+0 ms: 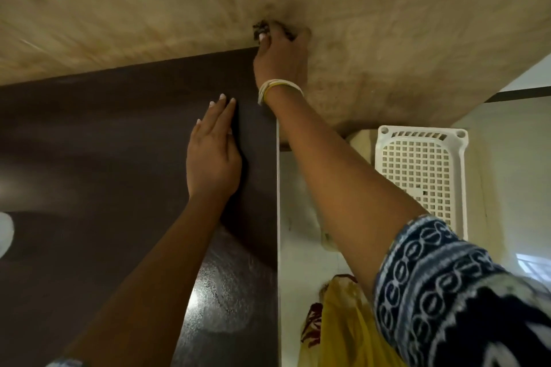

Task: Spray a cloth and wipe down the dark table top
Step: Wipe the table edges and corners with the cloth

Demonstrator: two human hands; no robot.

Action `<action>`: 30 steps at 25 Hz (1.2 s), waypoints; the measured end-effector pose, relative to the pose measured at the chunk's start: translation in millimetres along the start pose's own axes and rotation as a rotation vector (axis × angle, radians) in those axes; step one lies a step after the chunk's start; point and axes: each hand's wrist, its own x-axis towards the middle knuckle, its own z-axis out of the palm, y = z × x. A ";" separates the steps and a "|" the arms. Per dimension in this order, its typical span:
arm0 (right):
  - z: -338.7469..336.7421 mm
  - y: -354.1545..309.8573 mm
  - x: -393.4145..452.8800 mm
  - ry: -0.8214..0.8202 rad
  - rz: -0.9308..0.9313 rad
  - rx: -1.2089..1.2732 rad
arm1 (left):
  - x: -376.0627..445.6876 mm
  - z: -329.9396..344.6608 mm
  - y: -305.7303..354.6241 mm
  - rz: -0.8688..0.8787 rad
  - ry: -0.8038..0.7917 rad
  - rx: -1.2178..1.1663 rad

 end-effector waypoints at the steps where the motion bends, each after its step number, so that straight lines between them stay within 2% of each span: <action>1: -1.0 1.9 3.4 -0.025 0.058 0.103 | -0.5 -0.4 0.6 -0.004 -0.001 0.001; 4: -12.1 21.7 2.2 -0.173 0.263 0.286 | -0.1 -1.1 1.9 -0.013 0.005 0.006; 7: -15.6 45.8 -33.8 -0.304 0.301 0.404 | -0.5 -0.1 1.6 -0.010 0.011 0.019; 9: -6.0 50.9 -49.9 -0.268 0.317 0.556 | -1.5 0.2 2.0 -0.005 0.008 0.022; 12: 1.4 41.2 -20.8 -0.144 0.275 0.699 | -1.4 1.1 1.9 0.002 0.011 0.026; 14: 1.2 26.1 7.7 -0.159 0.140 0.544 | -0.6 0.7 0.7 0.007 0.012 0.019; 18: -12.1 6.0 43.8 -0.375 -0.339 -0.174 | -0.4 0.0 1.5 0.001 0.008 0.032; 20: -16.1 10.2 51.6 -0.432 -0.438 -0.309 | 0.2 -0.3 3.3 0.002 0.007 0.029; 22: -16.5 23.3 42.1 -0.415 -0.314 -0.110 | -0.9 -0.4 2.9 -0.001 0.003 0.026; 25: -11.0 35.9 9.6 -0.254 -0.038 0.372 | -0.9 0.2 0.8 0.007 0.005 0.015; 27: -12.3 36.9 -18.2 -0.220 0.040 0.406 | -0.4 0.4 1.0 0.013 0.015 0.018; 30: -16.1 32.1 -52.6 -0.220 0.046 0.274 | -0.9 -0.5 2.6 0.015 0.009 0.030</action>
